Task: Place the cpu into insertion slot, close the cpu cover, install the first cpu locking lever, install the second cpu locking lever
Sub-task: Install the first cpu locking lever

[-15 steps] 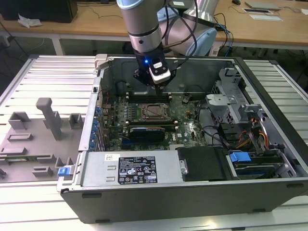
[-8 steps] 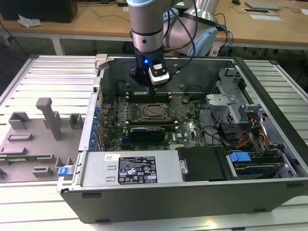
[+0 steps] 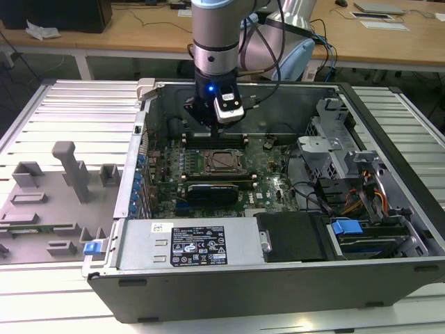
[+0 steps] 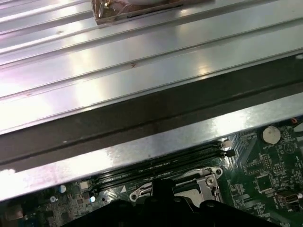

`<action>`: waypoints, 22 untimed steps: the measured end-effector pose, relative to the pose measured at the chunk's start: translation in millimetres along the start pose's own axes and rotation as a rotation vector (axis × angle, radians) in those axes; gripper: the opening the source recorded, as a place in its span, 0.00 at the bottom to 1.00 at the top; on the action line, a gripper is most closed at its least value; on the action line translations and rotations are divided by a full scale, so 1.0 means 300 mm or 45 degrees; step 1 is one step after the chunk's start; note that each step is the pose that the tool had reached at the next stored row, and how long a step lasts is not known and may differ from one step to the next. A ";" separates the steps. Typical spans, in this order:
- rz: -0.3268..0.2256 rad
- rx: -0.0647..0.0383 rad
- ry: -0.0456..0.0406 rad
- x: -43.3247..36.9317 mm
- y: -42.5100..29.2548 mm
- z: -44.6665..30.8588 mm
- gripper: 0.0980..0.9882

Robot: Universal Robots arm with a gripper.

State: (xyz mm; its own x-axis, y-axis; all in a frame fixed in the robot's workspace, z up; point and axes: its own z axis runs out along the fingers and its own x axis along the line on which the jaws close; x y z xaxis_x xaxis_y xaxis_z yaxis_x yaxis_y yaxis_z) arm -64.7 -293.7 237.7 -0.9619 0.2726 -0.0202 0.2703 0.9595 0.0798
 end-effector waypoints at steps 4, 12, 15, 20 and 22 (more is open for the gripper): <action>-0.006 0.058 -0.010 -0.006 -0.022 -0.002 0.01; -0.230 0.052 0.001 -0.007 -0.027 0.000 0.01; -0.288 0.051 0.004 -0.010 -0.026 0.000 0.01; -0.348 0.049 0.007 -0.064 -0.011 0.004 0.01; -0.369 0.048 0.008 -0.068 -0.011 0.004 0.01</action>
State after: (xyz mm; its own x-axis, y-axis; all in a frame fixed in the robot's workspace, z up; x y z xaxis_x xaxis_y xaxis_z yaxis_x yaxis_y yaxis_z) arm -46.0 -302.4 236.6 -0.9995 -0.0133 -0.0304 -0.0143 0.9993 0.0343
